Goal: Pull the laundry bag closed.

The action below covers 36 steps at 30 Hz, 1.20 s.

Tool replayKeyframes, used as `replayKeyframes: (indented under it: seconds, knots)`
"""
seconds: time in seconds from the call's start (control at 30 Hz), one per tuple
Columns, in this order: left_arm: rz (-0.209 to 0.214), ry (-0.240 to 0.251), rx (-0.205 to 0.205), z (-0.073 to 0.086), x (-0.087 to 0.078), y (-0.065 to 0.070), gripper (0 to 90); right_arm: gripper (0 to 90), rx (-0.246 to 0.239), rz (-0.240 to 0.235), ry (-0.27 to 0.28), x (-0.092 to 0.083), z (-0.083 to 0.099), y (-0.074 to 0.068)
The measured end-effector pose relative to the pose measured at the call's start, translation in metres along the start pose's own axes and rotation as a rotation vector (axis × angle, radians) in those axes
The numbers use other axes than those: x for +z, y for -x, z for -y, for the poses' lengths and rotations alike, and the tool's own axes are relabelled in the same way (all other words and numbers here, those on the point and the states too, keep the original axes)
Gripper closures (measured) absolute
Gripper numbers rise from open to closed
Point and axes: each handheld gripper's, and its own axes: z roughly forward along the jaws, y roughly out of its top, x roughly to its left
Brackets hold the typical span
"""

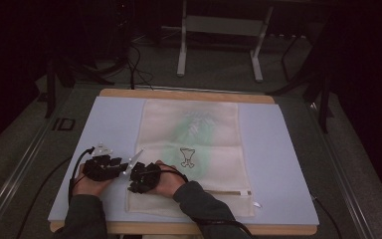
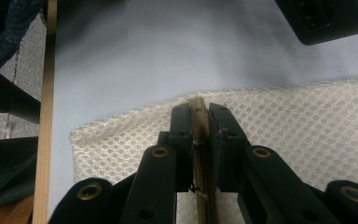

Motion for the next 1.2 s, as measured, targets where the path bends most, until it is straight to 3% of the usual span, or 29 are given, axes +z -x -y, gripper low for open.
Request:
replayKeyframes:
  seconds: [0.13, 0.47, 0.73, 1.0, 1.2]
  knots:
    - [0.021, -0.028, -0.003, 0.001, 0.002, 0.000, 60.6, 81.4, -0.012, 0.014, -0.013, 0.000, 0.000, -0.004]
    - [0.082, -0.029, -0.008, 0.009, -0.008, 0.008, 70.3, 81.8, -0.080, 0.133, 0.019, 0.002, 0.007, -0.021]
    - [0.130, -0.033, 0.011, 0.010, -0.010, 0.016, 89.0, 81.8, -0.073, 0.126, 0.028, 0.002, 0.008, -0.020]
    - [0.164, -0.050, 0.010, 0.009, -0.002, 0.021, 89.4, 81.8, -0.060, 0.125, 0.042, 0.002, 0.010, -0.019]
    - [0.166, -0.089, 0.027, 0.008, 0.007, 0.026, 89.4, 81.8, -0.062, 0.125, 0.041, 0.002, 0.010, -0.020]
